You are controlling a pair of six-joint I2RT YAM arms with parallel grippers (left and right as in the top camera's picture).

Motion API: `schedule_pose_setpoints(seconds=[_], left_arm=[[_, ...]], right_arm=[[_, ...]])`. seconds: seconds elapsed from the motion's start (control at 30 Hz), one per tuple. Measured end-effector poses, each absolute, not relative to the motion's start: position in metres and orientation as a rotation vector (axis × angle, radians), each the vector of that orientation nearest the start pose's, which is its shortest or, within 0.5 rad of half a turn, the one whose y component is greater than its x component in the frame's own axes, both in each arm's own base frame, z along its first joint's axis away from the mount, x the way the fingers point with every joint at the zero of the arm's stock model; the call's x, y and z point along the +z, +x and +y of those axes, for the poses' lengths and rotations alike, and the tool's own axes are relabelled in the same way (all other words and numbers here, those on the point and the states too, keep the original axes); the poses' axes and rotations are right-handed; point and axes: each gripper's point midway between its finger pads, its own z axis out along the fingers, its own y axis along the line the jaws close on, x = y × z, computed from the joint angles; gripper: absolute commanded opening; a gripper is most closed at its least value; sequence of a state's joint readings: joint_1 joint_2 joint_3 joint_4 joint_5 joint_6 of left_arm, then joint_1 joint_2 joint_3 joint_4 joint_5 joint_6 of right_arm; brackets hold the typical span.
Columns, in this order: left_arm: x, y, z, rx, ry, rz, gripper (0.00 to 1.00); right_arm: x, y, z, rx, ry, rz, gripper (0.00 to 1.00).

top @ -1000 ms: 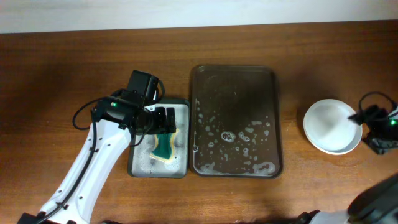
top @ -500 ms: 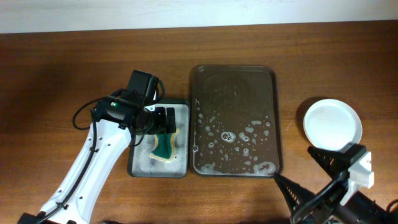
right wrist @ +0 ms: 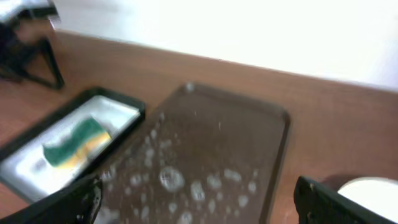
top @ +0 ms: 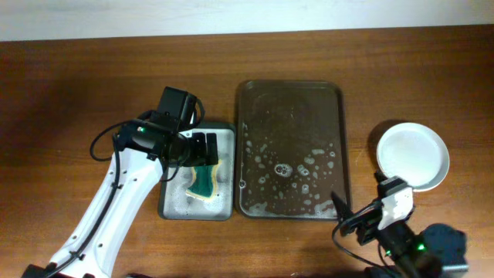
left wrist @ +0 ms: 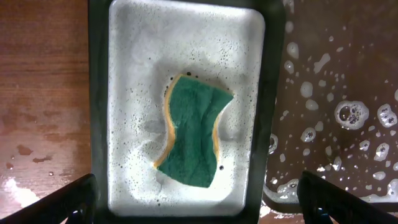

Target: Clean dirty plates on tray and stack at the side

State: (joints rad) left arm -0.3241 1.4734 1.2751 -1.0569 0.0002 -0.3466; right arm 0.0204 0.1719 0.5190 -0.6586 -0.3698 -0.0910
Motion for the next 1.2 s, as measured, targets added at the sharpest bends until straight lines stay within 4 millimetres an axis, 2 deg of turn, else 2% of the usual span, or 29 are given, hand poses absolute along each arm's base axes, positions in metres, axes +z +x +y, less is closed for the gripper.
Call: schedule_pose_setpoints(seconds=[0.07, 0.3, 0.33, 0.4, 0.5, 0.97, 1.03, 1.07, 1.13, 1.17, 1.2], left_arm=[[0.153, 0.306, -0.103, -0.15, -0.032, 2.838, 1.0], [0.153, 0.306, -0.103, -0.15, -0.032, 2.838, 1.0], [0.153, 0.306, -0.103, -0.15, -0.032, 2.838, 1.0], [0.153, 0.306, -0.103, -0.15, -0.032, 2.838, 1.0], [0.153, 0.306, -0.103, -0.15, -0.032, 2.838, 1.0], [0.153, 0.303, -0.1, -0.133, -0.034, 2.841, 1.0], [0.171, 0.306, -0.096, -0.146, -0.041, 2.731, 1.0], [0.195, 0.306, -0.093, -0.176, -0.05, 2.597, 1.0], [0.244, 0.322, -0.093, -0.264, -0.068, 2.275, 1.0], [0.259, 0.321, -0.092, -0.284, -0.071, 2.194, 1.0], [0.281, 0.317, -0.088, -0.324, -0.072, 2.021, 1.0]], right_arm=[[0.196, 0.196, 0.065, 0.29, -0.352, 1.823, 0.99], [0.16, 0.22, 0.065, 0.269, -0.358, 1.729, 0.99], [0.16, 0.225, 0.066, 0.263, -0.36, 1.696, 0.99], [0.173, 0.233, 0.065, 0.235, -0.366, 1.576, 0.99], [0.166, 0.234, 0.065, 0.236, -0.365, 1.58, 0.99], [0.167, 0.234, 0.065, 0.236, -0.365, 1.579, 0.99], [0.167, 0.234, 0.065, 0.236, -0.365, 1.579, 0.99], [0.166, 0.234, 0.065, 0.236, -0.364, 1.579, 0.99], [0.167, 0.234, 0.065, 0.236, -0.365, 1.576, 0.99], [0.167, 0.234, 0.065, 0.235, -0.365, 1.575, 0.99], [0.167, 0.234, 0.065, 0.235, -0.364, 1.575, 0.99]])
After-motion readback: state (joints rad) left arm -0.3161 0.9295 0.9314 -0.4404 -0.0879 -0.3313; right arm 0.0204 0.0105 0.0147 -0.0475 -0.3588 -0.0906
